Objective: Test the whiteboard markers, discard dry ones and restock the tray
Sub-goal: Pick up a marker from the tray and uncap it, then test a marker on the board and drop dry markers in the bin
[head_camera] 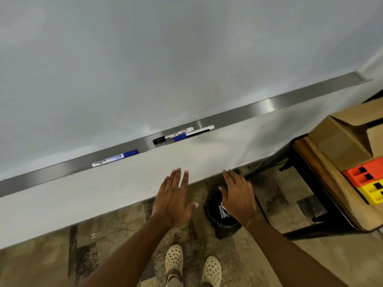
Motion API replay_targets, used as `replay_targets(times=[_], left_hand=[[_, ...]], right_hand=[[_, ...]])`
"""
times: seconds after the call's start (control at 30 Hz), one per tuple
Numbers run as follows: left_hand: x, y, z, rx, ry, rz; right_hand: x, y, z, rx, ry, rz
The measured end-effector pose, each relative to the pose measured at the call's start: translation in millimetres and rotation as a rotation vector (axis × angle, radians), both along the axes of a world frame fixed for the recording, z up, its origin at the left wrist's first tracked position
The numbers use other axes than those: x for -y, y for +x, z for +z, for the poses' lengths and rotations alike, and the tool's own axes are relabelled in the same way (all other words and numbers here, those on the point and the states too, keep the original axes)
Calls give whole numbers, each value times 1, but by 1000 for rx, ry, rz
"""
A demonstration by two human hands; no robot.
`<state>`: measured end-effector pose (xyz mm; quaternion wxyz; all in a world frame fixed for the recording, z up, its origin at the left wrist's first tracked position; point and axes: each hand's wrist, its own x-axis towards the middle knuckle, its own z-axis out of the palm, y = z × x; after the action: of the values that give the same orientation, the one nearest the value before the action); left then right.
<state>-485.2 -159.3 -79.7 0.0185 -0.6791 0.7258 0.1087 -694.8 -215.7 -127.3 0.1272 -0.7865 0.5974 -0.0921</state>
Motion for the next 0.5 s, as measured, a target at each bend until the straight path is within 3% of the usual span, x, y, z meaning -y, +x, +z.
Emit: replay_targets(times=[0.5], left_hand=[[-19,93,50,64,-50,311]], right_hand=[[31,146,78,136,-187,332]])
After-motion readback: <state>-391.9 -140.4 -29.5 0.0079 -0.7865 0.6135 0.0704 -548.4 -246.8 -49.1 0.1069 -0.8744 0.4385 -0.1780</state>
